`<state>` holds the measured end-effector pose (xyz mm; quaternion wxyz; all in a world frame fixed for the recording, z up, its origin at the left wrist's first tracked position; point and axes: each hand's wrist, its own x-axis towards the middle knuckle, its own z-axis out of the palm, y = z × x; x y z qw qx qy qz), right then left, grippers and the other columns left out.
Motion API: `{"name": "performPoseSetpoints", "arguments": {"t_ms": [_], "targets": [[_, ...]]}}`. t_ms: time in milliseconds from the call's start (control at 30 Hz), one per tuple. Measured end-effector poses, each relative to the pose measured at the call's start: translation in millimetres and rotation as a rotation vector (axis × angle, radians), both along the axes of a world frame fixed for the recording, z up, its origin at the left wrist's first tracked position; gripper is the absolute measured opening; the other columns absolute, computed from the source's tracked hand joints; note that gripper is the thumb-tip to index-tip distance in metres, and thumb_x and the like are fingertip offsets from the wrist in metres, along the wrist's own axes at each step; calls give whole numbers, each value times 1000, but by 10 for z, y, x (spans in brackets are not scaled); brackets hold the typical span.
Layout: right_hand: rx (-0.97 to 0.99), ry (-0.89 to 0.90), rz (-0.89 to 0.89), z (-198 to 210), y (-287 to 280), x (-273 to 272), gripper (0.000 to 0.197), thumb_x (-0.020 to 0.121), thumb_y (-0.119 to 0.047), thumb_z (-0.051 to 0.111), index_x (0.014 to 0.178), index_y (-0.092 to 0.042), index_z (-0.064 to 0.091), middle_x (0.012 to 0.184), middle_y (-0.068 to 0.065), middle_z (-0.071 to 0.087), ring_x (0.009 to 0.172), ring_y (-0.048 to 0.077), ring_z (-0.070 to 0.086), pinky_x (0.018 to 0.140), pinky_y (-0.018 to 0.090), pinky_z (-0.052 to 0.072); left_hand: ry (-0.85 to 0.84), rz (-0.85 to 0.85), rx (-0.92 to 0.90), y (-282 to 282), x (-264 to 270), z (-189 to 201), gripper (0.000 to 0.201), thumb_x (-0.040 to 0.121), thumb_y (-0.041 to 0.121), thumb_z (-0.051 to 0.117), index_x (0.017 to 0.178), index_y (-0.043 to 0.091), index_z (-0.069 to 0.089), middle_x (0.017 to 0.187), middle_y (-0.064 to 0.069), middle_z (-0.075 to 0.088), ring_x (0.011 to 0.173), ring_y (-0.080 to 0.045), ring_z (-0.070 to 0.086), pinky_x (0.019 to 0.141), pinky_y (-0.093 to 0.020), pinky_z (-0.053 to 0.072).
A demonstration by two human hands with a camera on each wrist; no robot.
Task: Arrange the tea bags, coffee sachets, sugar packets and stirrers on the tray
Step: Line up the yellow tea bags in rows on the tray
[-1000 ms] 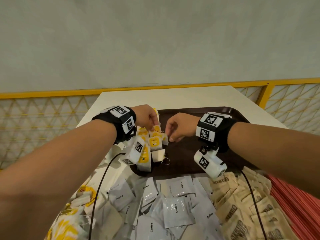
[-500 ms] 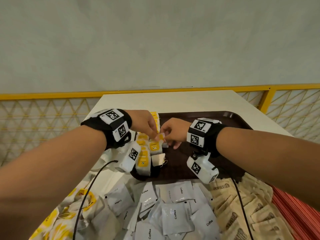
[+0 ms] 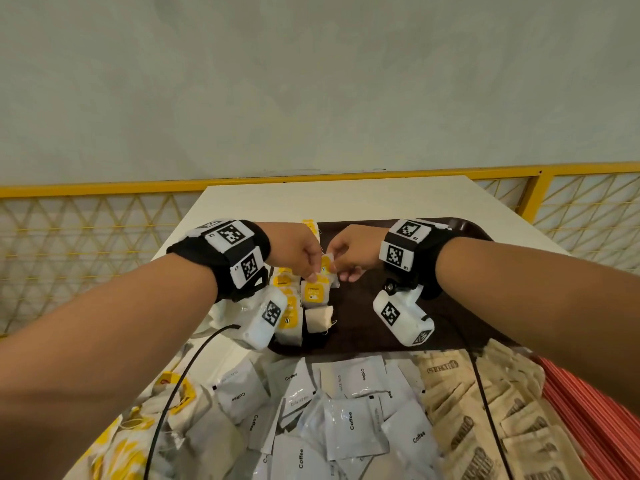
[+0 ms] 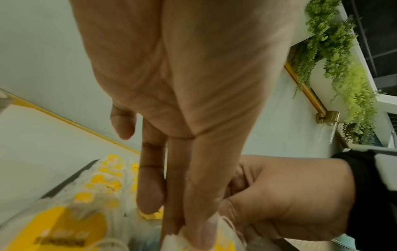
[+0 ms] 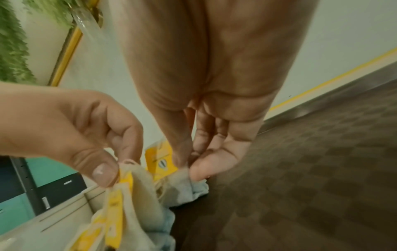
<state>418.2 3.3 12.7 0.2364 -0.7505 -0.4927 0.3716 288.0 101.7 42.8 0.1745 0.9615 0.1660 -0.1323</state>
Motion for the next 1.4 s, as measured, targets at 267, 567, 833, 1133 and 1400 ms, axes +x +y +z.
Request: {"name": "performPoseSetpoints", "arguments": {"t_ms": [267, 567, 833, 1133, 1400], "targets": [[-67, -57, 6, -79, 100, -177, 27, 90, 9, 47, 115, 9, 58, 97, 21, 60, 70, 21, 61, 62, 25, 56, 63, -21, -94, -38, -40, 0, 2, 87, 21, 67, 86, 22, 65, 76, 7, 64, 71, -3, 58, 72, -17, 42], [-41, 83, -74, 36, -14, -7, 14, 90, 7, 53, 80, 0, 60, 81, 17, 63, 69, 19, 64, 65, 25, 57, -63, 95, -4, 133, -12, -74, 14, 86, 12, 67, 98, 13, 73, 73, 11, 62, 66, -1, 54, 69, -13, 43], [-9, 46, -94, -72, -77, 22, 12, 85, 11, 59, 81, 0, 62, 85, 19, 65, 75, 21, 67, 71, 27, 58, -3, 162, 80, 225, 113, -144, 5, 79, 17, 74, 84, 18, 74, 76, 13, 65, 80, -5, 57, 84, -24, 44], [10, -26, -99, -83, 99, -89, 11, 81, 6, 66, 80, -5, 67, 77, 6, 65, 81, 20, 65, 89, 36, 55, -11, 244, 176, 305, 229, -156, 21, 84, 20, 70, 103, 10, 73, 108, -4, 70, 103, -19, 62, 91, -30, 46], [-63, 141, -242, -41, 64, -171, 15, 95, -4, 49, 107, 0, 57, 79, 10, 60, 64, 18, 59, 62, 28, 55, -7, 273, 189, 338, 305, -210, 27, 83, 22, 72, 105, 7, 72, 109, -7, 69, 104, -22, 62, 91, -32, 48]]}}
